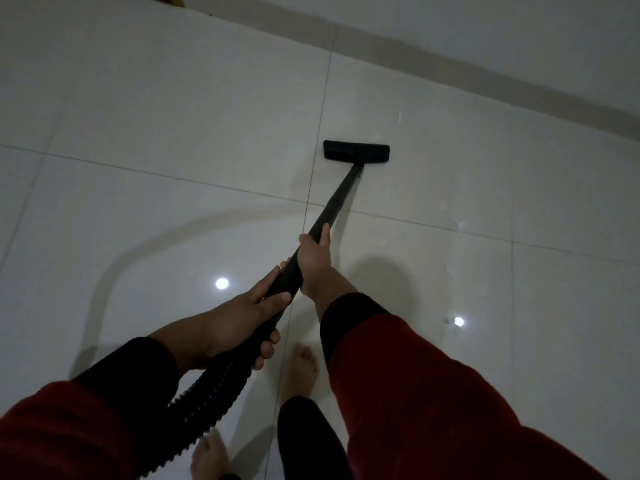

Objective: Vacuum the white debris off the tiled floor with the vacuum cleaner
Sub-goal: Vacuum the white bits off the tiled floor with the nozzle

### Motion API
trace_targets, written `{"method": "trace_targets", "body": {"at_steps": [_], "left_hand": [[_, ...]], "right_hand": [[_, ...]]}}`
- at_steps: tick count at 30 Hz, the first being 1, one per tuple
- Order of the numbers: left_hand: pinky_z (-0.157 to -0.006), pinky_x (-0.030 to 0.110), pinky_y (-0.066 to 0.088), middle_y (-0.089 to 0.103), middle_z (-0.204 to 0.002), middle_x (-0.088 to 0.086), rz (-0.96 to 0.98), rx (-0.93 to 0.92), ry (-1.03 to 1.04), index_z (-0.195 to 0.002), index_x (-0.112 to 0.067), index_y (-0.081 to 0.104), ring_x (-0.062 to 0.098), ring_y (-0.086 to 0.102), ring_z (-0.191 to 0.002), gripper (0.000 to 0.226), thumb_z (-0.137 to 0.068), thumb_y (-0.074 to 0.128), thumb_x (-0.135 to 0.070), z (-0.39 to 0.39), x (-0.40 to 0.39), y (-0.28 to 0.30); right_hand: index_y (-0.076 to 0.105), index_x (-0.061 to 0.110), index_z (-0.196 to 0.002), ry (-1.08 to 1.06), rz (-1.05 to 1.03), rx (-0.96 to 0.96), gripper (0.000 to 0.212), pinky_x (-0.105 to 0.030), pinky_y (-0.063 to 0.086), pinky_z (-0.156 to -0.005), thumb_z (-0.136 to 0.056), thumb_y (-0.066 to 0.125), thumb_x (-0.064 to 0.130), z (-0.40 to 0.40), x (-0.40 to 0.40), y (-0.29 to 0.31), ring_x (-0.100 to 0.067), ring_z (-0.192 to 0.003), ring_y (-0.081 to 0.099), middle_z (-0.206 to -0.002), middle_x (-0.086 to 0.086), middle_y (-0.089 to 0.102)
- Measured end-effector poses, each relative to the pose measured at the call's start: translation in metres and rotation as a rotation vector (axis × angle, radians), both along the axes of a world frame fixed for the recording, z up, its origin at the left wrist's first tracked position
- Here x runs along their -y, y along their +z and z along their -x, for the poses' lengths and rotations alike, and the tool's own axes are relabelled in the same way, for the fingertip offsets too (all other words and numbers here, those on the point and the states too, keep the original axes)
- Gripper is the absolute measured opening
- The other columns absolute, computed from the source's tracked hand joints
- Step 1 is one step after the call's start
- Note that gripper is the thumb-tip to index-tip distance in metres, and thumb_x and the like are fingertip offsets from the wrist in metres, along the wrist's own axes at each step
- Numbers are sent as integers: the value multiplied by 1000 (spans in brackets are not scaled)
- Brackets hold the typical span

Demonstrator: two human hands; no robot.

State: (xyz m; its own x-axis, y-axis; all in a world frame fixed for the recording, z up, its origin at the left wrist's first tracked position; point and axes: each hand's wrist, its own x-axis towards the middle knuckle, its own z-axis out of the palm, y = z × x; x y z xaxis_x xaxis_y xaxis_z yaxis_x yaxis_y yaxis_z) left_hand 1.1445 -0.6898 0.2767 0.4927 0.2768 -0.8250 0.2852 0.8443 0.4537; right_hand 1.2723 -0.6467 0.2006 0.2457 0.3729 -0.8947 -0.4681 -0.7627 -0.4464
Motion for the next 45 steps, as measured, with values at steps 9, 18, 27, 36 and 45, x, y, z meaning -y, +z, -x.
{"method": "trace_targets", "body": {"at_steps": [9,18,27,36,45], "left_hand": [[-44,25,46,49,-66,9,-23,-4,-12,-138,-63,14,13,49,-44,56,-99,42,-32,-29,-84,-2],[-44,26,45,48,-63,8,-32,0,-61,-137,-63,15,15,47,-45,56,-99,41,-32,-26,-195,-24],[-42,23,45,46,-66,8,-51,-2,-92,-137,-61,17,12,47,-42,53,-99,41,-32,-14,-317,-27],[-42,25,47,50,-67,11,-31,33,-81,-141,-59,12,14,50,-44,59,-99,43,-33,-31,-364,-32],[-41,24,46,49,-69,11,-52,51,-126,-118,-64,24,13,49,-42,40,-100,40,-32,-77,-372,-27]], "right_hand": [[12,51,-147,15,-33,-28,63,-33,51,-59,-99,40,22,-29,-85,-3,-21,-56,53,-113,-7,48],[14,49,-147,-62,-80,-5,62,-29,49,-51,-99,40,19,-30,-190,-16,-21,-67,52,-109,-4,47],[8,46,-149,-72,-97,30,66,-32,49,-58,-99,40,16,-16,-305,-19,-25,-77,52,-91,2,39],[10,46,-149,-118,-53,79,66,-31,47,-52,-98,43,19,-32,-352,-16,-23,-72,53,-115,-7,47],[16,44,-148,-115,-37,151,65,-38,53,-68,-96,44,17,-80,-354,-23,-23,-78,54,-96,0,47]]}}
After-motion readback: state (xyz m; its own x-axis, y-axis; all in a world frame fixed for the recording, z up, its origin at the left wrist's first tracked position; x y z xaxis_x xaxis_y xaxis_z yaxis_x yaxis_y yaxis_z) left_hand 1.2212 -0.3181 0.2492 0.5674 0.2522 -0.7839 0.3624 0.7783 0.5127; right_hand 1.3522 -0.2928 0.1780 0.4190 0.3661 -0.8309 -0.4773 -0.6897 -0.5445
